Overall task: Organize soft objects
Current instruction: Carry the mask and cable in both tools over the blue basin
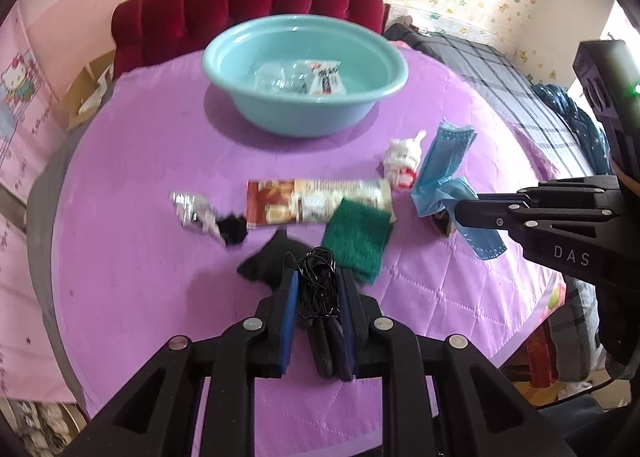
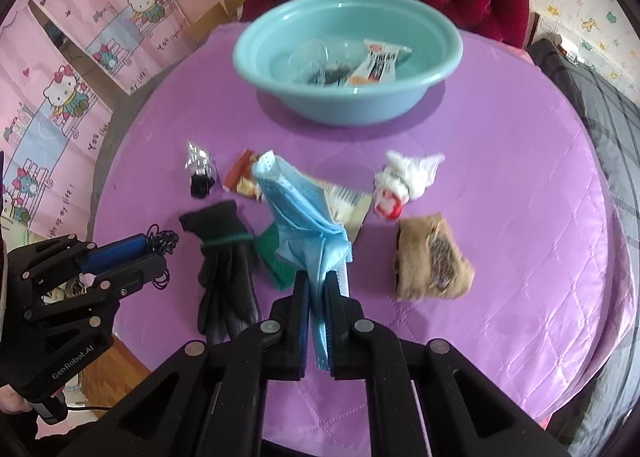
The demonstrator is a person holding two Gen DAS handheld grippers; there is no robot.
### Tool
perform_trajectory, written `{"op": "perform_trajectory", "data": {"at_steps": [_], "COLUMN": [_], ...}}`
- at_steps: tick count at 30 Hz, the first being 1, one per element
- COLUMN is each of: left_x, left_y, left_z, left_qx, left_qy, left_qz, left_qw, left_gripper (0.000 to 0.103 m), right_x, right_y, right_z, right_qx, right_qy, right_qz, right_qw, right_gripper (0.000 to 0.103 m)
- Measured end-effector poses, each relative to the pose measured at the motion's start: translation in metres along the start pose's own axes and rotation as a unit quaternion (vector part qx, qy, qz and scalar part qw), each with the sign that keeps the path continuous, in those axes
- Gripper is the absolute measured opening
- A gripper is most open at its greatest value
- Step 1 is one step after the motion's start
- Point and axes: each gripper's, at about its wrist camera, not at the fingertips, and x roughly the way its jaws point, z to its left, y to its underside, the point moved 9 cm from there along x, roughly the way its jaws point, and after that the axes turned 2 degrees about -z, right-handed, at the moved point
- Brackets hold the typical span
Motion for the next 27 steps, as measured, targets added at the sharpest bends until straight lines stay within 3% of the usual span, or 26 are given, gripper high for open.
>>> {"op": "perform_trajectory", "data": {"at_steps": [15, 27], "left_x": [0.003, 0.023], "left_y": [-0.075, -0.128], "left_z": [-0.011, 0.004], "left_qx": [0.051, 0.059], "left_qy": [0.018, 0.023], "left_qz": [-0.039, -0.050], "left_qw": [0.9978, 0.9967], "left_gripper": [0.022, 0.022], "right_x": [-0.024, -0.020], "right_y": [-0.066, -0.122], "right_z": [-0.017, -0.033], "right_qx": [0.010, 0.022], "right_qy": [0.016, 0.017], "right_qz": [-0.047, -0.064], "right_qw": [0.999, 0.998], "right_gripper": [0.006, 0.006]}}
